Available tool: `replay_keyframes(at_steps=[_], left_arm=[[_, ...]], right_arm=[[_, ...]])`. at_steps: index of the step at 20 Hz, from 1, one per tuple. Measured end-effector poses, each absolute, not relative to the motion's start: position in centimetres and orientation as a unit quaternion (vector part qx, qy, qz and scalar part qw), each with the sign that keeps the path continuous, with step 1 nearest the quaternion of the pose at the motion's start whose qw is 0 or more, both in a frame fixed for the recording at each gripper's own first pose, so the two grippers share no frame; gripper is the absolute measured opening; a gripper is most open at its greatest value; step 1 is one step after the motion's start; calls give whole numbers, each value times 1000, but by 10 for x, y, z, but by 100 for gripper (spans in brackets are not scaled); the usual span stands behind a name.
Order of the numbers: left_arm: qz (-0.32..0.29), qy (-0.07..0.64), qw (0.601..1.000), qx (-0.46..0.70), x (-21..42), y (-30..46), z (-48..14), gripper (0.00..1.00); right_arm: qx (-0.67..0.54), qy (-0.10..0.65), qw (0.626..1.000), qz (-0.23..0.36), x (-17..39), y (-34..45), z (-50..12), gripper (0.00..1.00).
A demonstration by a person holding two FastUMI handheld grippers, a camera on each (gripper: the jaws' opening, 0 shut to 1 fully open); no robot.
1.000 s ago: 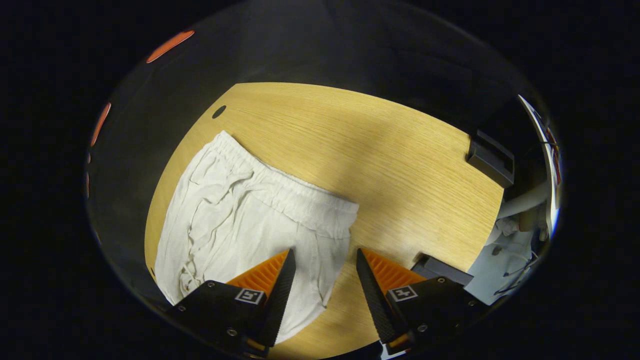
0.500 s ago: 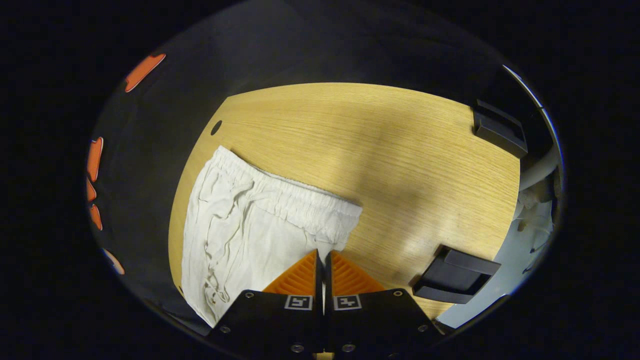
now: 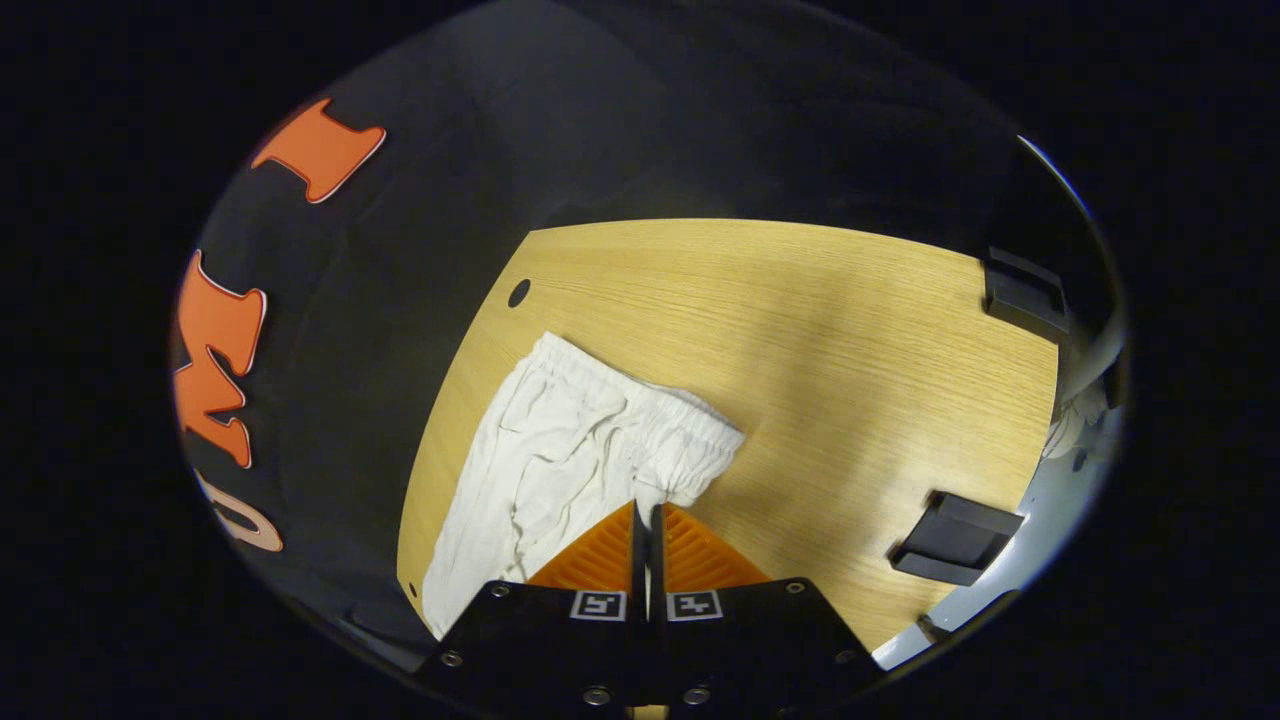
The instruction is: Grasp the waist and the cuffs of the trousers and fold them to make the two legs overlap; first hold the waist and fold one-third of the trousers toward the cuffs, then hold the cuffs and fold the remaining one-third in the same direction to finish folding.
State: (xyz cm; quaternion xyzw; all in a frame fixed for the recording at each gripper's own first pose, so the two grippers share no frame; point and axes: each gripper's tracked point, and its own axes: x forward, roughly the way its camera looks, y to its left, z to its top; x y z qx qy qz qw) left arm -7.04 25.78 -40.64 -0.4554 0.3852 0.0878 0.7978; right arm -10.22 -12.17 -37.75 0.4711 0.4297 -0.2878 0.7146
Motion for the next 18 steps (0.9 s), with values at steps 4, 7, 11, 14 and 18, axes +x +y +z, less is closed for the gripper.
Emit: replay_keyframes(at_steps=[4,7,11,14,18], left_arm=[[53,376,803,-459,-44,261,-390,5],[38,375,799,-469,-30,264,-386,5],[53,370,797,-474,0,259,-384,6],[81,367,798,-472,19,262,-386,6],[86,378,804,-451,47,256,-388,5]], right_arm=[[479,415,713,-299,-84,-121,-366,1],[486,404,709,-314,-71,-124,-359,1],[493,412,694,-325,-54,-128,-362,1],[514,411,682,-319,-32,-132,-370,0],[520,426,677,-300,-1,-136,-383,1]])
